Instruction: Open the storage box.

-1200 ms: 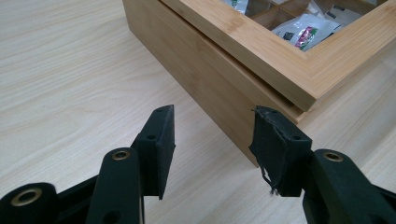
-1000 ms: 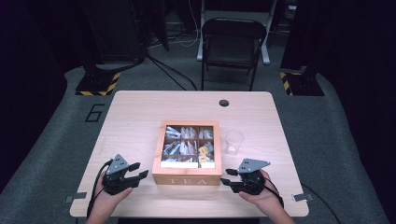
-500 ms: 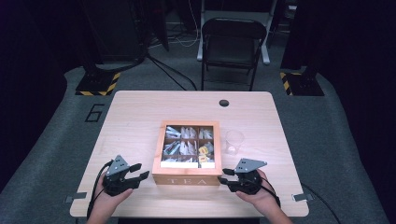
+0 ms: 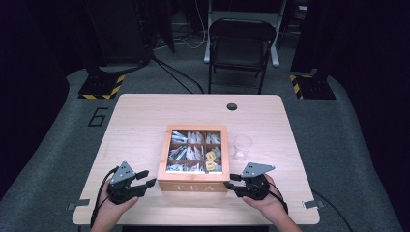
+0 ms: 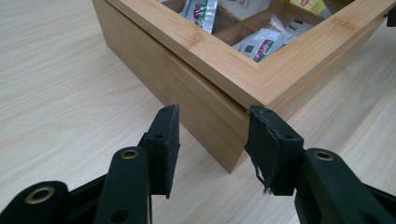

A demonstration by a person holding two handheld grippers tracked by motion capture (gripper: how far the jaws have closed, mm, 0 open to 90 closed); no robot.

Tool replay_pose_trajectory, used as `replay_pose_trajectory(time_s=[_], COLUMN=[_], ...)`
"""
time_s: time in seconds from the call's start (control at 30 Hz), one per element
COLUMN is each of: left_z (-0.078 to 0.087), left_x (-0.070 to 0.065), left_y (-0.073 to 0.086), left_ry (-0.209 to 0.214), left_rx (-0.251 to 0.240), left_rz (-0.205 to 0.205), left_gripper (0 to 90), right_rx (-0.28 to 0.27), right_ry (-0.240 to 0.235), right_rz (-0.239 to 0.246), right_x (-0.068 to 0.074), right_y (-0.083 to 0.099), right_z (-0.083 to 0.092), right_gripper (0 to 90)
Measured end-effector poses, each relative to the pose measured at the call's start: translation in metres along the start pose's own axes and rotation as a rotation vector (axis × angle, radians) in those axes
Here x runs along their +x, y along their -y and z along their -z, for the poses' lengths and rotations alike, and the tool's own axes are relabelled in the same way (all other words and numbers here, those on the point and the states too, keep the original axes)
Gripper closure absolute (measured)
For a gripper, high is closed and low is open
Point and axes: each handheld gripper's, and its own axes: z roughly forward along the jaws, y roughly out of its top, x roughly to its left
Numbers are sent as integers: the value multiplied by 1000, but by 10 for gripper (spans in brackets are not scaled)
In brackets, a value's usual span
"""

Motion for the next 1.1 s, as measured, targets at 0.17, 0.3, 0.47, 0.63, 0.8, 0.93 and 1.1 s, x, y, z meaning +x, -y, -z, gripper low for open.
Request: replay_pose_trajectory(time_s=[0.17,0.3,0.47,0.63,0.8,0.93,1.1], left_z=[2,3,3,1,-4,-9,-14], left_x=[-1,-2,-2,-6,-11,-13,-18], left_y=[-2,-2,-3,-5,-8,-11,-16], left_ry=[9,11,14,30,38,45,59], left_rx=[3,1,-8,-16,-10,-11,-6], left_rz=[-6,-8,-3,-7,-23,-28,-28], left_gripper=[541,551,557,556,549,545,544], right_rx=[-8,-23,-39,-54,-61,-65,-65], right_ry=[-9,-4,-11,-9,-12,-13,-13], right_rz=[-6,-9,-15,-30,-28,-32,-28], right_x=[-1,0,-1,-1,-2,-2,-2], right_y=[-2,-4,-6,-8,-10,-10,-10], right_z=[3,5,7,10,10,11,11], right_gripper=[608,613,616,619,621,622,623])
